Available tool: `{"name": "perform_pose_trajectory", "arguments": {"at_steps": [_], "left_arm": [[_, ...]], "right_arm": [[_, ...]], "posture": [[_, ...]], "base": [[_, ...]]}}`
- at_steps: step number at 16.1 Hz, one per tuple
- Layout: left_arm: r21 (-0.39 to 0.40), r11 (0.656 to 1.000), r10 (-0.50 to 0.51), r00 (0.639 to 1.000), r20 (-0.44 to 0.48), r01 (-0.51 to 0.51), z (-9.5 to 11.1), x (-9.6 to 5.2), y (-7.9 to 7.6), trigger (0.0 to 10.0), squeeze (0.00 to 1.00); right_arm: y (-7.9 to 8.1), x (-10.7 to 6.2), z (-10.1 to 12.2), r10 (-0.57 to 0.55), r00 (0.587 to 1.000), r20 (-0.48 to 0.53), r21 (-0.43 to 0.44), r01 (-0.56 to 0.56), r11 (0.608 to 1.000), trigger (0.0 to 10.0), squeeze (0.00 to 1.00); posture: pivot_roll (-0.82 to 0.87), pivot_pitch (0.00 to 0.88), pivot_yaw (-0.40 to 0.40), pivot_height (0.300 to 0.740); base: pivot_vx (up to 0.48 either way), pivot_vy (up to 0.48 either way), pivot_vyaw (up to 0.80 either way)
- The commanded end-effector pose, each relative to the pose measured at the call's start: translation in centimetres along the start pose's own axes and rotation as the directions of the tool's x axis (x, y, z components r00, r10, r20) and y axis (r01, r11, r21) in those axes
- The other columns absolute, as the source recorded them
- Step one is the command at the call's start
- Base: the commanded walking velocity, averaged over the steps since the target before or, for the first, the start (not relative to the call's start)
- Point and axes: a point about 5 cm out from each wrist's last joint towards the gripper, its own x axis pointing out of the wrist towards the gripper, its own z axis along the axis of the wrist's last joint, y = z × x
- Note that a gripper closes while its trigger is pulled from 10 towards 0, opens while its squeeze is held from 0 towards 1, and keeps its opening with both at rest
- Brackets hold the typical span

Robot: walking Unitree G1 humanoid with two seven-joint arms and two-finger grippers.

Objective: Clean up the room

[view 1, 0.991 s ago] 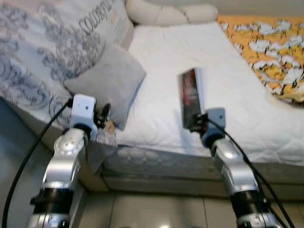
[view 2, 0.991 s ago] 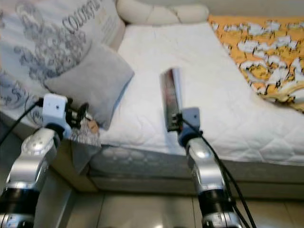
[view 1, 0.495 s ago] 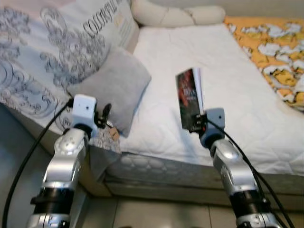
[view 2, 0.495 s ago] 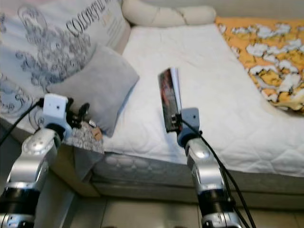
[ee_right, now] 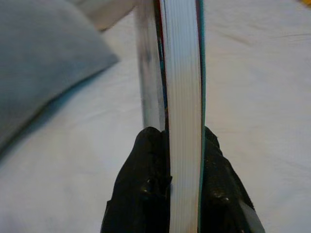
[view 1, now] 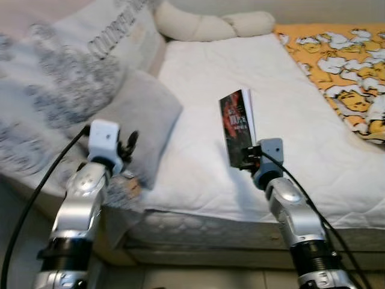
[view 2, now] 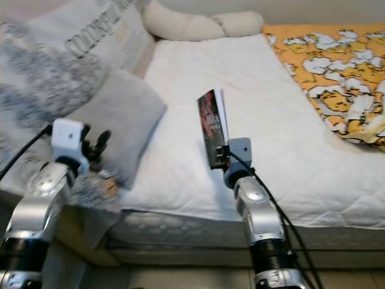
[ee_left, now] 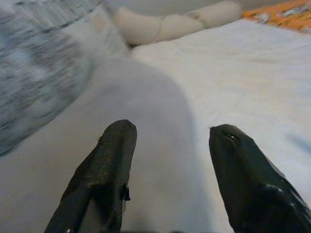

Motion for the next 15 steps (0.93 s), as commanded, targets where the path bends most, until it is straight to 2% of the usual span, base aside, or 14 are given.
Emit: {"name": "perform_pose_trajectory", "arguments": {"at_steps": [1, 4, 8, 10, 11, 13, 15], "left_arm": [[0.002, 1.000, -0.008, 1.000, -0.002, 0.008, 0.13, -0.03, -0.09, 10.0, 0.00], [-0.032, 0.999, 0.003, 1.000, -0.011, -0.003, -0.16, -0.13, 0.08, 10.0, 0.00], [-0.031, 0.999, -0.009, 1.000, -0.016, 0.008, -0.25, -0.15, -0.10, 10.0, 0.00], [-0.033, 0.999, -0.012, 1.000, -0.015, 0.011, -0.23, -0.13, -0.17, 10.0, 0.00], [-0.033, 0.999, -0.013, 1.000, -0.015, 0.013, -0.21, -0.10, -0.20, 10.0, 0.00], [-0.035, 0.999, -0.015, 1.000, -0.014, 0.015, -0.18, -0.06, -0.28, 10.0, 0.00], [-0.035, 0.999, -0.017, 1.000, -0.013, 0.017, -0.13, 0.01, -0.38, 10.0, 0.00]], "right_arm": [[-0.76, 0.00, 1.44, -0.032, 0.997, 0.065, 0.003, 0.032, 0.999, 10.0, 0.00], [-0.68, -0.02, 1.49, -0.027, 0.997, 0.067, -0.007, 0.028, 1.000, 10.0, 0.00], [-0.70, 0.00, 1.57, -0.028, 0.997, 0.071, -0.013, 0.029, 0.999, 10.0, 0.00], [-0.48, 0.08, 1.40, -0.001, 0.999, 0.047, 0.035, 0.000, 0.999, 10.0, 0.00], [-0.50, 0.06, 1.51, -0.006, 0.999, 0.053, 0.013, 0.005, 1.000, 10.0, 0.00], [-0.70, 0.01, 1.59, -0.026, 0.997, 0.066, -0.030, 0.028, 0.999, 10.0, 0.00], [-0.77, 0.02, 1.74, -0.023, 0.997, 0.079, -0.013, 0.024, 1.000, 10.0, 0.00]], "posture": [[0.01, 0.000, 0.061, 0.740], [0.01, 0.000, 0.062, 0.740], [0.01, 0.000, 0.063, 0.740], [0.01, 0.000, 0.063, 0.740], [0.01, 0.000, 0.063, 0.740], [0.01, 0.000, 0.063, 0.740], [0.01, 0.000, 0.065, 0.740]], "base": [[0.345, 0.000, 0.00], [0.346, 0.000, 0.00], [0.344, 0.000, 0.00], [0.347, 0.000, -0.66], [0.345, 0.000, -0.80], [0.347, 0.000, 0.00], [0.347, 0.000, 0.00]]}}
